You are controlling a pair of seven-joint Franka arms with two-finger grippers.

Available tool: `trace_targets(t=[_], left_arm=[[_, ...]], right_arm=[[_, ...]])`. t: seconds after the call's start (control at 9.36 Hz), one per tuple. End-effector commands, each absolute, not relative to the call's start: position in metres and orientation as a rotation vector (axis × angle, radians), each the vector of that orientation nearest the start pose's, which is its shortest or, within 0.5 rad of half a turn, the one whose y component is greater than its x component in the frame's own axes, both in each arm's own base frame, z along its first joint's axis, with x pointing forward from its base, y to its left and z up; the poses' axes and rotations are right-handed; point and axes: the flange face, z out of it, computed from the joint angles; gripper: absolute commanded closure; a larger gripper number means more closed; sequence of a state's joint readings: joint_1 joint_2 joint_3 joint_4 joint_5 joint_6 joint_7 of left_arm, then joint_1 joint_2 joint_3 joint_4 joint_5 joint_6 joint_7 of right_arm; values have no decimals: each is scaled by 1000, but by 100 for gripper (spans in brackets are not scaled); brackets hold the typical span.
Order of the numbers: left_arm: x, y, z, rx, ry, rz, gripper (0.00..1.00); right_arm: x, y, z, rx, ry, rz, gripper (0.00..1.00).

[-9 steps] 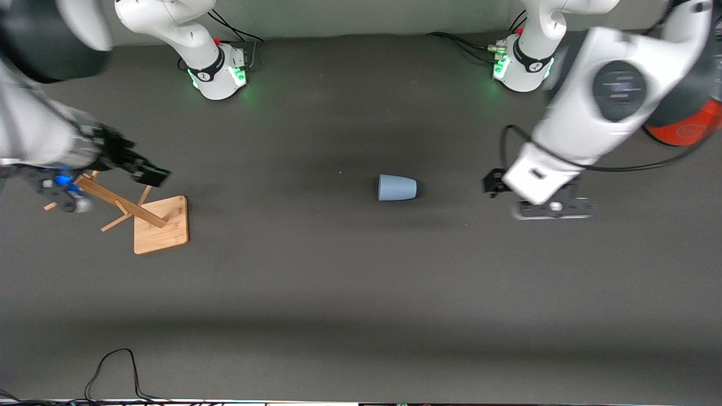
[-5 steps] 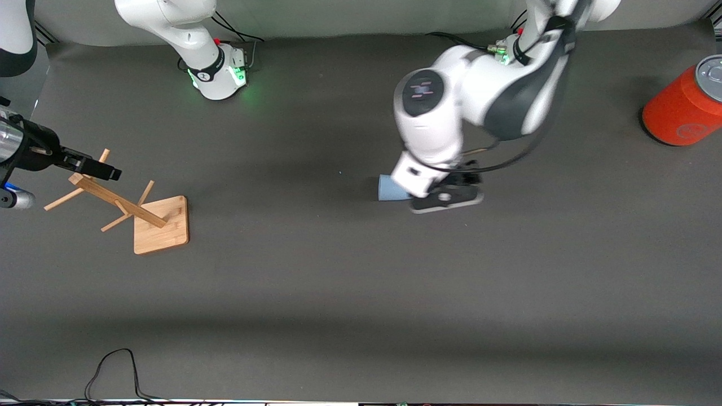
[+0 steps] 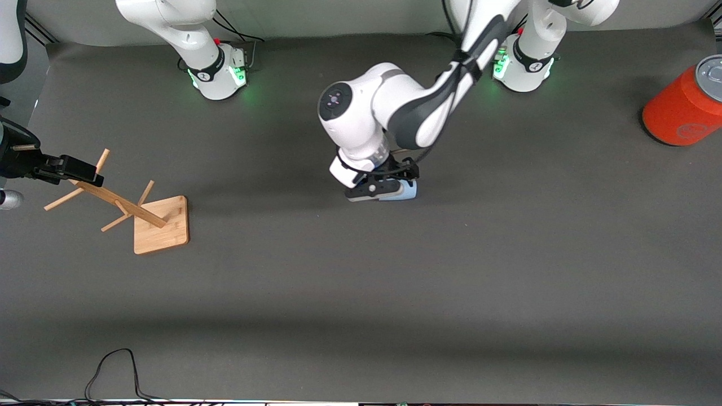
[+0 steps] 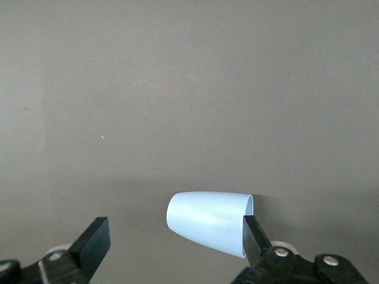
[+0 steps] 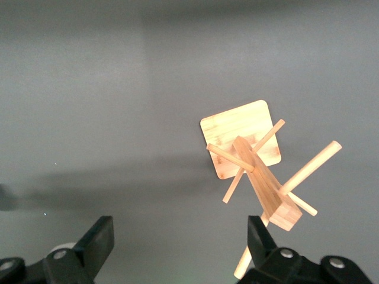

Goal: Rotate and upright cup with both arms
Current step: 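Reach the left gripper down to the cup lying on its side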

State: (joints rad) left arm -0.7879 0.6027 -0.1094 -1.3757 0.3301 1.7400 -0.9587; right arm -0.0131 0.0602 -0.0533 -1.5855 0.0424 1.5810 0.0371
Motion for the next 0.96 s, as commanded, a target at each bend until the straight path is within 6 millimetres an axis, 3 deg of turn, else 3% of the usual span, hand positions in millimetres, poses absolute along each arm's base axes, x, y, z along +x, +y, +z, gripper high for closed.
trace_targets(t=[0.0, 0.21, 0.43, 0.85], left_arm=[[447, -526, 347, -2713, 108, -76, 0], [428, -538, 323, -2658, 191, -52, 1], [434, -542, 290, -2636, 209, -75, 1], [453, -551, 245, -2638, 331, -181, 3]], right_arm=[[571, -30, 588, -3110, 108, 47, 0], [575, -29, 586, -3112, 35, 24, 0], [579, -26, 584, -3115, 6, 0, 0], [578, -27, 584, -3115, 9, 5, 0]])
